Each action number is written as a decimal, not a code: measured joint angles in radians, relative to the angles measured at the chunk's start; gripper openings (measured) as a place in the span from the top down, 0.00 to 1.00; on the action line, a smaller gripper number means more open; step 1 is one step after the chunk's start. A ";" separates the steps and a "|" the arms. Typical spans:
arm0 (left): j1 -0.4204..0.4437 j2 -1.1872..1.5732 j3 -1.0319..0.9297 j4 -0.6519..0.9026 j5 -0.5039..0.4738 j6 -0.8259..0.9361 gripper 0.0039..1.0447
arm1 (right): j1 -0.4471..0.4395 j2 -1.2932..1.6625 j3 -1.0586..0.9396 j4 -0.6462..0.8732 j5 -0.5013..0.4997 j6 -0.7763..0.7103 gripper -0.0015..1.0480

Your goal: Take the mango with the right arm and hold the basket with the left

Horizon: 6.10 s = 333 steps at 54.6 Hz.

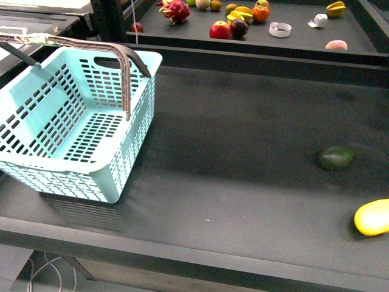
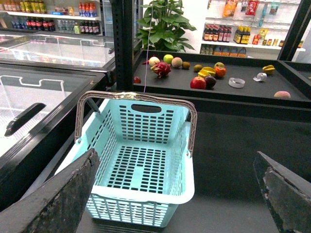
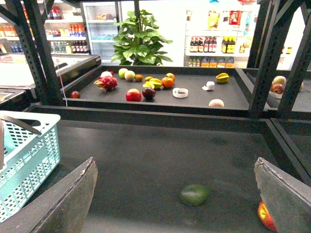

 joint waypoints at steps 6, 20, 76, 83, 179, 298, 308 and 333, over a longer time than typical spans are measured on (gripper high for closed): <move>0.000 0.000 0.000 0.000 0.000 0.000 0.08 | 0.000 0.000 0.000 0.000 0.000 0.000 0.08; 0.000 0.000 0.000 0.000 0.000 0.000 0.08 | 0.000 0.000 0.000 0.000 0.000 0.000 0.08; -0.100 1.018 0.207 0.453 -0.412 -0.645 0.08 | -0.001 0.000 0.000 0.000 0.000 0.000 0.08; -0.074 1.262 0.311 0.564 -0.353 -0.723 0.08 | 0.000 0.000 0.000 0.000 0.000 0.000 0.08; -0.064 2.396 1.509 0.464 -0.146 -1.122 0.95 | -0.001 0.000 0.000 0.000 0.000 0.000 0.08; -0.575 1.787 0.723 0.932 0.072 -0.338 0.95 | -0.001 0.000 0.000 0.000 0.000 0.000 0.08; -0.573 1.782 0.723 0.932 0.059 -0.334 0.95 | -0.001 0.000 0.000 0.000 0.000 0.000 0.08; -0.569 1.782 0.723 0.931 0.056 -0.335 0.95 | -0.001 0.000 0.000 0.000 0.000 0.000 0.08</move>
